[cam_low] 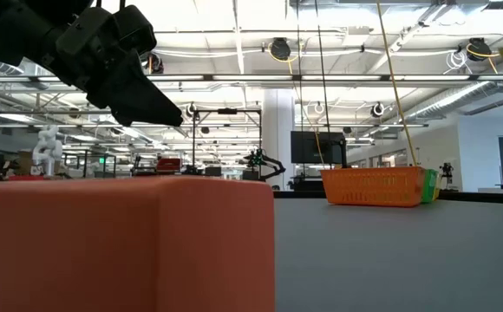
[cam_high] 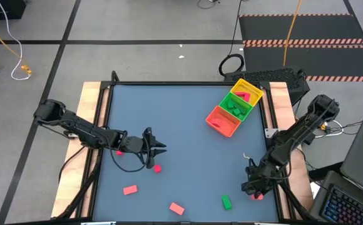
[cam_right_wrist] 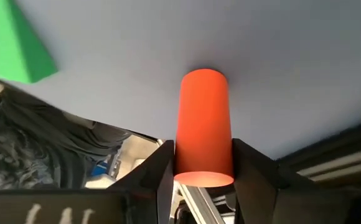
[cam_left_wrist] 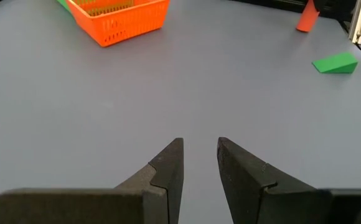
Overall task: Sort & place blocks by color
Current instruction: Put the orange block into the orange bin
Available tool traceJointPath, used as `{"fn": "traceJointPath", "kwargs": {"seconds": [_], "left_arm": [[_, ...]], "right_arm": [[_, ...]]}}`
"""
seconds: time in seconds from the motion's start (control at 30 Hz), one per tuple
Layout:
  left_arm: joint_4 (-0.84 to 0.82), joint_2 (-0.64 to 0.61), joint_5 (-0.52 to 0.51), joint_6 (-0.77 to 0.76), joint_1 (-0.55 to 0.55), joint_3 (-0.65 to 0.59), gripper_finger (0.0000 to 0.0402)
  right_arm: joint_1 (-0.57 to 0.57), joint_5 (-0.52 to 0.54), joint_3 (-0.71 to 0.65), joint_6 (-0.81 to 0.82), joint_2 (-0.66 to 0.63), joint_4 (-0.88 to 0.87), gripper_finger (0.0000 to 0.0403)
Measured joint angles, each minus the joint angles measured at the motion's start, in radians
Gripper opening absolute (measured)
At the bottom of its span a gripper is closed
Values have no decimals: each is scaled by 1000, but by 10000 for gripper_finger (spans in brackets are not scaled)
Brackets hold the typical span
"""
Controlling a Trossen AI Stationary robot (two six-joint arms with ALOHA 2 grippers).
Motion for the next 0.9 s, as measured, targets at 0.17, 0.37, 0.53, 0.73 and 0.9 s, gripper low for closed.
{"fn": "traceJointPath", "kwargs": {"seconds": [0.17, 0.37, 0.53, 0.73, 0.9], "left_arm": [[0, 0, -4, 0, 0, 0, 99], [0, 0, -6, 0, 0, 0, 99], [0, 0, -6, 10, 0, 0, 99], [0, 0, -6, 12, 0, 0, 99], [-13, 0, -7, -12, -3, 0, 99]], "right_arm": [[-62, 79, -1, -117, -2, 72, 120], [-181, 211, -1, -357, -25, 168, 120], [-334, 355, -1, -675, -77, 175, 120], [-534, 647, -1, -1192, -150, 179, 120], [-666, 838, -1, -1538, -192, 177, 120]]}}
